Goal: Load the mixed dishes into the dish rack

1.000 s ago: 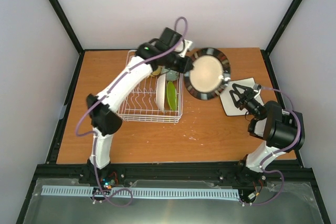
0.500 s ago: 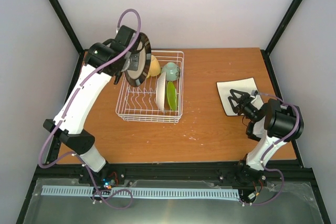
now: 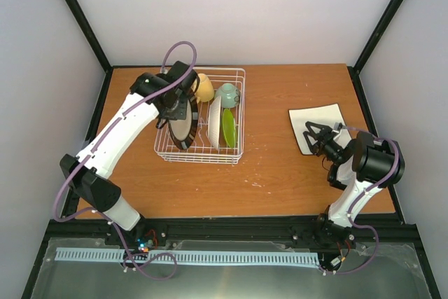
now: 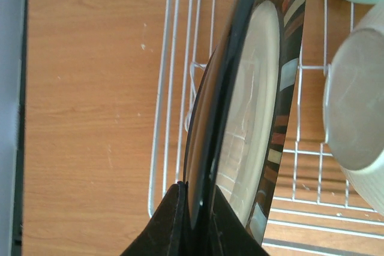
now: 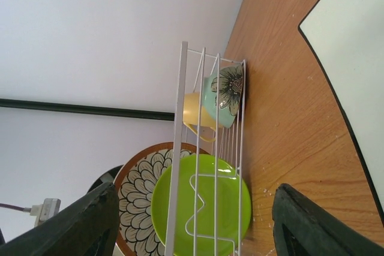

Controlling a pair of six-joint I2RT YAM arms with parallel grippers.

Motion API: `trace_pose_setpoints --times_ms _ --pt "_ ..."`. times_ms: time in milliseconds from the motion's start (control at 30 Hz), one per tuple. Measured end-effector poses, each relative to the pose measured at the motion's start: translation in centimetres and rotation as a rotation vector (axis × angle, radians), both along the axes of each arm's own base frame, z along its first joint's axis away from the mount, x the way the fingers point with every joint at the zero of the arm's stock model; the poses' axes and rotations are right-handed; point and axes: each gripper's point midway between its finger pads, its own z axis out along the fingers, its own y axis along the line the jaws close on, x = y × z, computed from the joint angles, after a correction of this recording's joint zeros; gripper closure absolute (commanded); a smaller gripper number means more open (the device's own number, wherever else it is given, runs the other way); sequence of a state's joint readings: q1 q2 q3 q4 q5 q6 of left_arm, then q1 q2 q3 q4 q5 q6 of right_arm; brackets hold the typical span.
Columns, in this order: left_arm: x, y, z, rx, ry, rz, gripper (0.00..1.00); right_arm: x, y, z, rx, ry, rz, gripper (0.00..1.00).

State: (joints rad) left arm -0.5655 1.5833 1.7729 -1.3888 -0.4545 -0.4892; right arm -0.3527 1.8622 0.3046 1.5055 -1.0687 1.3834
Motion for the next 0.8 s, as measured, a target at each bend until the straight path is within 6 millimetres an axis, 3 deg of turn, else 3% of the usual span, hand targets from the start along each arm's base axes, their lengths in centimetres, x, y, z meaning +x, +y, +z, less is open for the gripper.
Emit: trace_pose_setpoints --times_ms 233,567,600,800 --pt "-0.8 -0.5 -1.7 -0.055 0.048 0.042 0.99 -0.3 0.1 -0.3 0.002 0.009 -0.001 0.31" --pt "0.0 -1.0 -4.1 -0.092 0.057 0.1 0.99 -0.4 0.1 -0.6 0.001 0.016 -0.001 0.31" --pt "0.0 -1.1 -4.2 -0.092 0.058 0.101 0.97 -0.4 0.1 -0.6 0.002 0.018 -0.001 0.31" --pt "-0.1 -1.6 -4.8 -0.098 0.075 0.104 0.49 -0.4 0.1 -1.0 0.005 0.029 -0.001 0.31"
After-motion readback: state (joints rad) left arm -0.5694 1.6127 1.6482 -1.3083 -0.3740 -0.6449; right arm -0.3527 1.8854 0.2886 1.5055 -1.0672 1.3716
